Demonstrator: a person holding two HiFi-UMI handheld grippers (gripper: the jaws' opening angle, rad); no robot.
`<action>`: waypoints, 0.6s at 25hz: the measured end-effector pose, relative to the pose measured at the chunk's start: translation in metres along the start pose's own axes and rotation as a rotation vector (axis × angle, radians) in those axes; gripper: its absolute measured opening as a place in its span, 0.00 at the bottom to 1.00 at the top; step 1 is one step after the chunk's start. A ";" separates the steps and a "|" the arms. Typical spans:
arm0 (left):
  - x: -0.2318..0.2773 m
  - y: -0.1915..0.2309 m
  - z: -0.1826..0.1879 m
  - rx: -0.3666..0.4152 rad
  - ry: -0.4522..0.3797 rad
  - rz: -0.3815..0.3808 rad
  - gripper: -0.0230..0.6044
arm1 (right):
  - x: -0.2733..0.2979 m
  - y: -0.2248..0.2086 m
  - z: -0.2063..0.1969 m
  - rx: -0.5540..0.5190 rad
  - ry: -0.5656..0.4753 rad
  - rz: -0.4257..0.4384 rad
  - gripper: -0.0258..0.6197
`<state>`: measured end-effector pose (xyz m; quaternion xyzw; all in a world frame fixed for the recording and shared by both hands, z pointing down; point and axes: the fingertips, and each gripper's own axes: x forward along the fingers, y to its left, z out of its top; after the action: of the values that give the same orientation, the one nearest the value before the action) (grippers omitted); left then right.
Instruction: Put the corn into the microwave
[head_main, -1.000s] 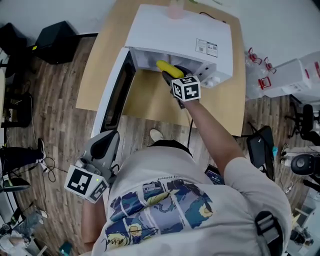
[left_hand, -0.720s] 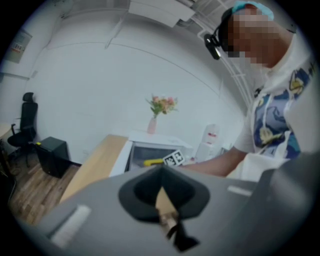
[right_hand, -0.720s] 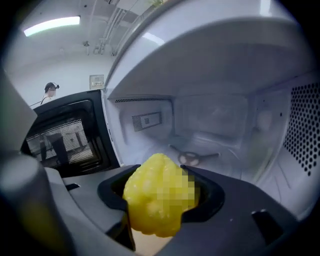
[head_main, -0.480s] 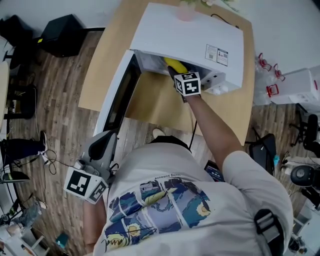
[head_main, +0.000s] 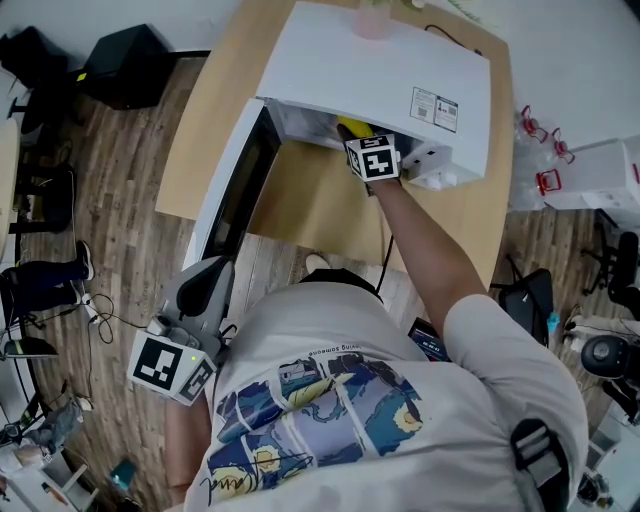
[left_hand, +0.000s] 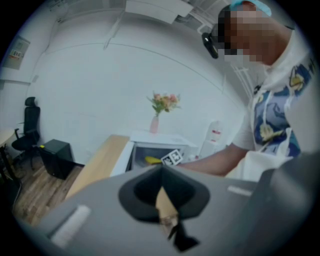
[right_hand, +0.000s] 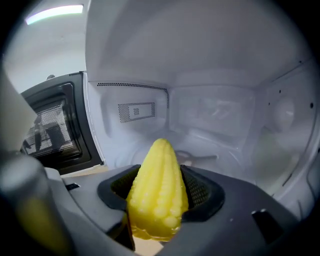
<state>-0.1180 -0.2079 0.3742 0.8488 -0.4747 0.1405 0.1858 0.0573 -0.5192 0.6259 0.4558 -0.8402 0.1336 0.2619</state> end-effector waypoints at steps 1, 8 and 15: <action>0.000 0.000 0.000 0.000 0.002 0.001 0.05 | 0.001 -0.001 0.000 -0.003 0.003 -0.004 0.43; 0.002 -0.005 -0.003 0.008 0.018 0.002 0.05 | 0.004 -0.007 -0.004 -0.044 0.044 -0.030 0.43; -0.003 -0.009 -0.006 0.019 0.031 0.003 0.05 | 0.003 -0.007 -0.005 -0.018 0.048 -0.034 0.43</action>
<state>-0.1127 -0.1986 0.3764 0.8475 -0.4718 0.1582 0.1848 0.0637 -0.5228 0.6315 0.4644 -0.8268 0.1327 0.2882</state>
